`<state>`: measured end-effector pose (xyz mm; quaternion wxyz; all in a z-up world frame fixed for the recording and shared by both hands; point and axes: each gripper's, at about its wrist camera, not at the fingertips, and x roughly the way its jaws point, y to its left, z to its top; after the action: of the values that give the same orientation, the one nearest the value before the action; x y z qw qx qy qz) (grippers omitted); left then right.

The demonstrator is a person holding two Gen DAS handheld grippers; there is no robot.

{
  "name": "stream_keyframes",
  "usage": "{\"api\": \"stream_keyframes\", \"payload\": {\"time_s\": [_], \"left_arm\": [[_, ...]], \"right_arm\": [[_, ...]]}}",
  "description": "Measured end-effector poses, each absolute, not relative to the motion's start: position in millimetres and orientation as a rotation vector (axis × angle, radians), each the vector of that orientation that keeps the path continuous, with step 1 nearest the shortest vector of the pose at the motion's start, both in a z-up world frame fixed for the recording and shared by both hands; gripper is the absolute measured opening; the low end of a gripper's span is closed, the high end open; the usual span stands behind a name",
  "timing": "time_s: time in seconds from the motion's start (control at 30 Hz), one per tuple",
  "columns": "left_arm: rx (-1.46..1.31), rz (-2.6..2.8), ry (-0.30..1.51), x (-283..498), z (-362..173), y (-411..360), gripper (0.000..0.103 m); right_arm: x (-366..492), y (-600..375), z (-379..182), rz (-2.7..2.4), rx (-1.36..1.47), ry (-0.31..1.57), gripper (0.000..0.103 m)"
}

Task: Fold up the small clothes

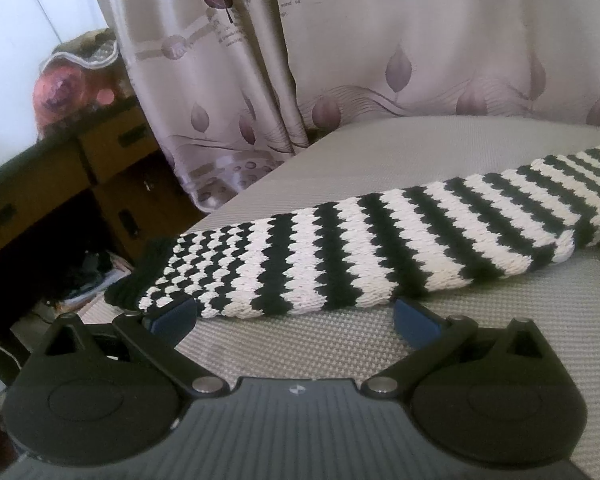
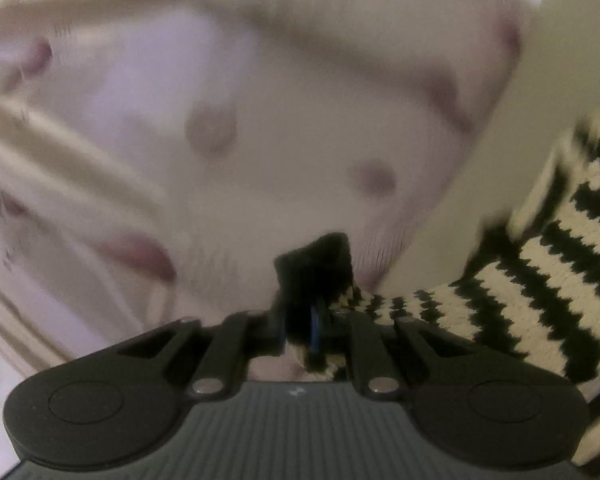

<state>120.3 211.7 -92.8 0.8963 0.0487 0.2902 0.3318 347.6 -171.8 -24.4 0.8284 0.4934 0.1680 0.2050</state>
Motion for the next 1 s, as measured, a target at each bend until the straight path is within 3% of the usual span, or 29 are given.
{"api": "stream_keyframes", "payload": {"time_s": [0.27, 0.4, 0.53, 0.67, 0.87, 1.0], "left_arm": [[0.016, 0.653, 0.610, 116.0, -90.7, 226.3, 0.103], [-0.022, 0.646, 0.612, 114.3, -90.7, 230.0, 0.103], [-0.020, 0.641, 0.614, 113.7, -90.4, 230.3, 0.103], [-0.053, 0.566, 0.618, 112.9, -89.3, 236.4, 0.103], [-0.380, 0.392, 0.568, 80.9, -81.2, 285.5, 0.103], [-0.479, 0.384, 0.557, 69.4, -77.1, 313.4, 0.102]], "right_arm": [[368.1, -81.6, -70.7, 0.474, 0.839, 0.527, 0.011], [371.4, -64.3, -85.7, 0.514, 0.736, 0.616, 0.020], [358.5, -52.3, -78.0, 0.536, 0.505, 0.639, 0.083], [314.4, -69.9, -64.9, 0.609, 0.380, 0.600, 0.082], [223.0, -144.7, -61.8, 0.548, 0.183, 0.523, 0.083], [181.3, -211.3, -74.4, 0.446, 0.254, 0.544, 0.083]]}}
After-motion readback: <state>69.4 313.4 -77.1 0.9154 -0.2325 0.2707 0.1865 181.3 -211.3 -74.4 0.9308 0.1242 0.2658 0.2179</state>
